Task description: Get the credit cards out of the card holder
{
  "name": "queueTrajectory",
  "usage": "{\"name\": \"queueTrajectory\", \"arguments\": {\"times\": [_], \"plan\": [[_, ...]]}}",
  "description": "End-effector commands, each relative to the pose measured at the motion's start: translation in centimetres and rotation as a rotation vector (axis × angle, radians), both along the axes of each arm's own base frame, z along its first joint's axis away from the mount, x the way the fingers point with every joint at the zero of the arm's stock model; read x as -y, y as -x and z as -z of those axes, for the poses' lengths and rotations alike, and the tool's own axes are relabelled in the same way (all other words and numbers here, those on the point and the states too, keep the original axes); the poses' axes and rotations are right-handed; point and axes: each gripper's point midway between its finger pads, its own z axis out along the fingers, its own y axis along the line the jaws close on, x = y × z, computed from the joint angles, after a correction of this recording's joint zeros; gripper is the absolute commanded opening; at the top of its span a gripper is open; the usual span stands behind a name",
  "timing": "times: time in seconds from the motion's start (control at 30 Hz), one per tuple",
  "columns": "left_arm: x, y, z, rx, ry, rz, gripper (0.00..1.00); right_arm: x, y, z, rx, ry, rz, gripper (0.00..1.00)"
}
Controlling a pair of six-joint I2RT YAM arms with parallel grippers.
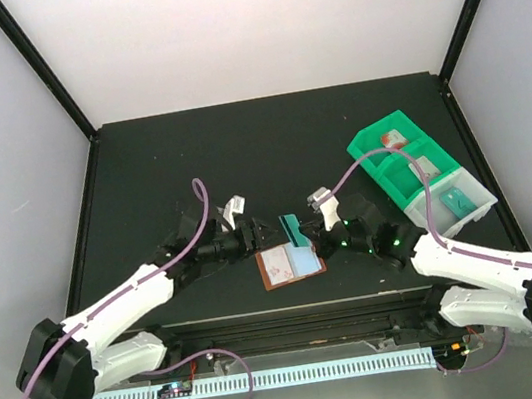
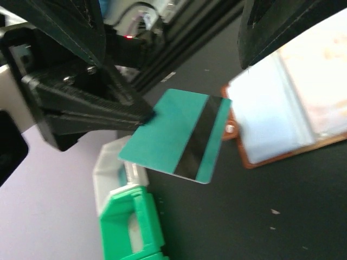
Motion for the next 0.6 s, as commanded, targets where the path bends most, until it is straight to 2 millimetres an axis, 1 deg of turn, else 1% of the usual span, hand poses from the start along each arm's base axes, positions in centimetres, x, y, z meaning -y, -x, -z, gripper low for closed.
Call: {"name": "queueTrajectory", "arguments": {"times": [0.0, 0.1, 0.23, 0.3, 0.43, 0.5, 0.57], "plan": [[1.4, 0.8, -5.1, -0.077, 0.209, 0.01, 0.68, -0.4, -0.5, -2.2, 0.234, 0.039, -0.029, 0.01], [0.7, 0.9, -6.1, -0.11, 0.251, -0.046, 0.69, -1.3, 0.5, -2.9, 0.298, 0.039, -0.108, 0.01], [-0.2, 1.1, -6.6, -0.159, 0.314, -0.12, 0.73, -2.5, 2.1, -3.4, 0.408, 0.051, -0.197, 0.01], [-0.4, 1.2, -6.6, -0.176, 0.337, -0.138, 0.73, -3.0, 2.8, -3.8, 0.457, 0.055, -0.225, 0.01], [-0.5, 1.6, -5.8, -0.223, 0.342, -0.139, 0.71, -3.4, 3.1, -4.5, 0.518, 0.083, -0.223, 0.01], [-0.5, 1.9, -5.0, -0.272, 0.334, -0.144, 0.7, -3.7, 3.4, -4.4, 0.537, 0.106, -0.246, 0.01], [-0.4, 2.0, -4.7, -0.291, 0.337, -0.142, 0.69, -4.0, 3.9, -4.4, 0.565, 0.127, -0.271, 0.01]]}}
